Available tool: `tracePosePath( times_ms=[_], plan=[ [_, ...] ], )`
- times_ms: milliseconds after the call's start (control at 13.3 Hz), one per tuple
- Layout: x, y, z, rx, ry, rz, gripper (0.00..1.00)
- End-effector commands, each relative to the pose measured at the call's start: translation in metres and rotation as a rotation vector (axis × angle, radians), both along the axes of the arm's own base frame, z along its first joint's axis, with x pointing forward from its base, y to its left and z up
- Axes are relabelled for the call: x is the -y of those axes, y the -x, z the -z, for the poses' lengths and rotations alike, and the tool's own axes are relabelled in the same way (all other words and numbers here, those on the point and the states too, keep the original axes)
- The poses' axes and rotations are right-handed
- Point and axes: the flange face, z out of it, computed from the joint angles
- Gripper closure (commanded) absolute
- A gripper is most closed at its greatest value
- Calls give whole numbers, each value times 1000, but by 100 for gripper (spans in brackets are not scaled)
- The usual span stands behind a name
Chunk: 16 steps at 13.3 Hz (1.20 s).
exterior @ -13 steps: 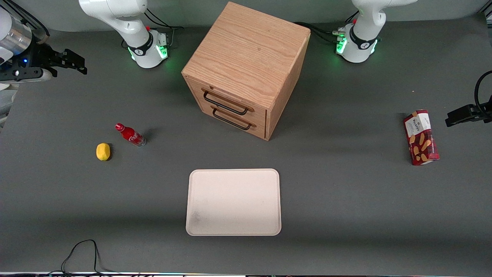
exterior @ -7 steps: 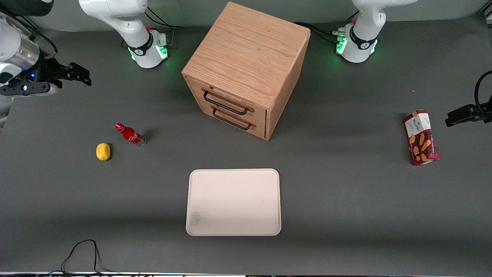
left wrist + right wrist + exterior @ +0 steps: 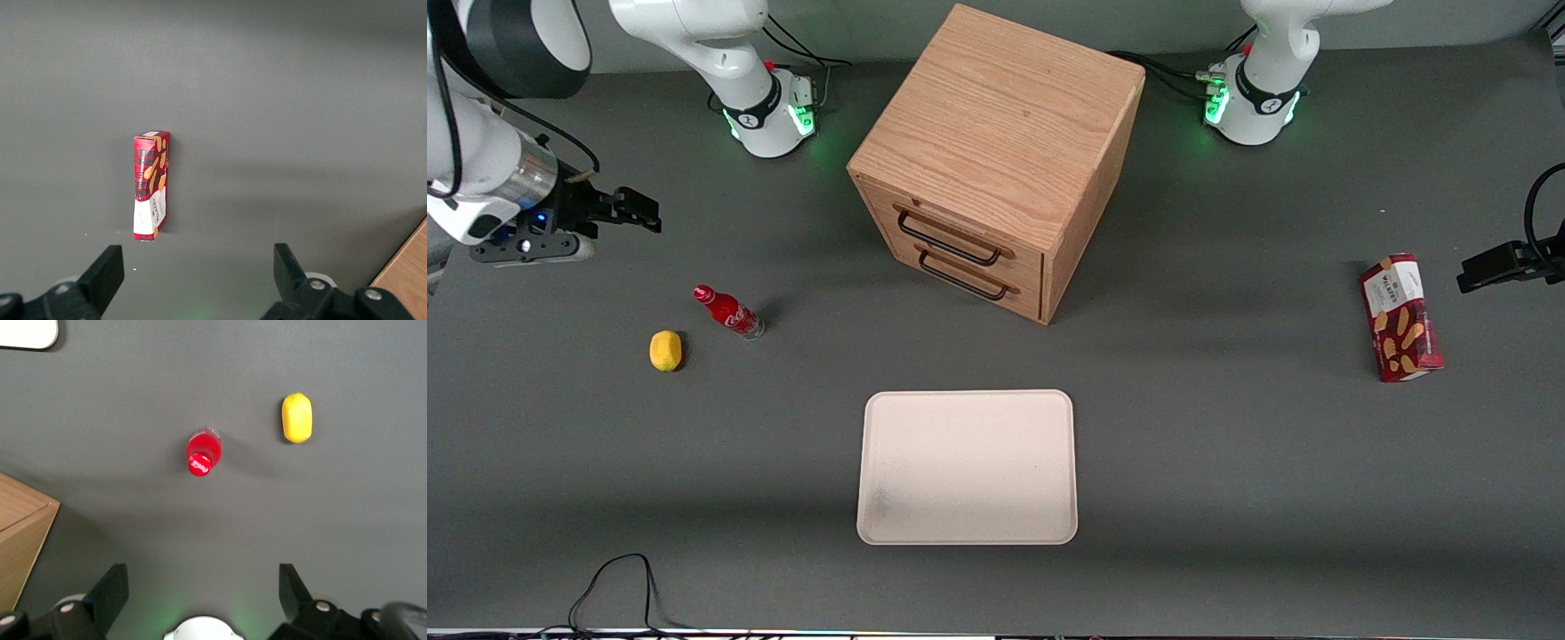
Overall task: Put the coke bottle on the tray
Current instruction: 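Move the open right gripper toward the red Coca-Cola bottle, then lower the right gripper and close it around the bottle's cap end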
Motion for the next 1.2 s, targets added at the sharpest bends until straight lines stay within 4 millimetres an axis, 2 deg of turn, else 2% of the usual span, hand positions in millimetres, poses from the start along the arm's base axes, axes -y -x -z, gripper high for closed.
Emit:
tracePosePath(
  times_ms=[0, 375, 525, 675, 900, 1125],
  plan=[
    [-2, 6, 27, 30, -10, -18, 0],
    [-4, -7, 75, 42, -18, -74, 0],
    [-3, -4, 94, 43, -25, -124, 0],
    [-5, -2, 109, 65, -48, -143, 0],
    [-18, -13, 135, 76, -48, -166, 0],
    [-19, -19, 154, 86, -45, -170, 0]
  ],
)
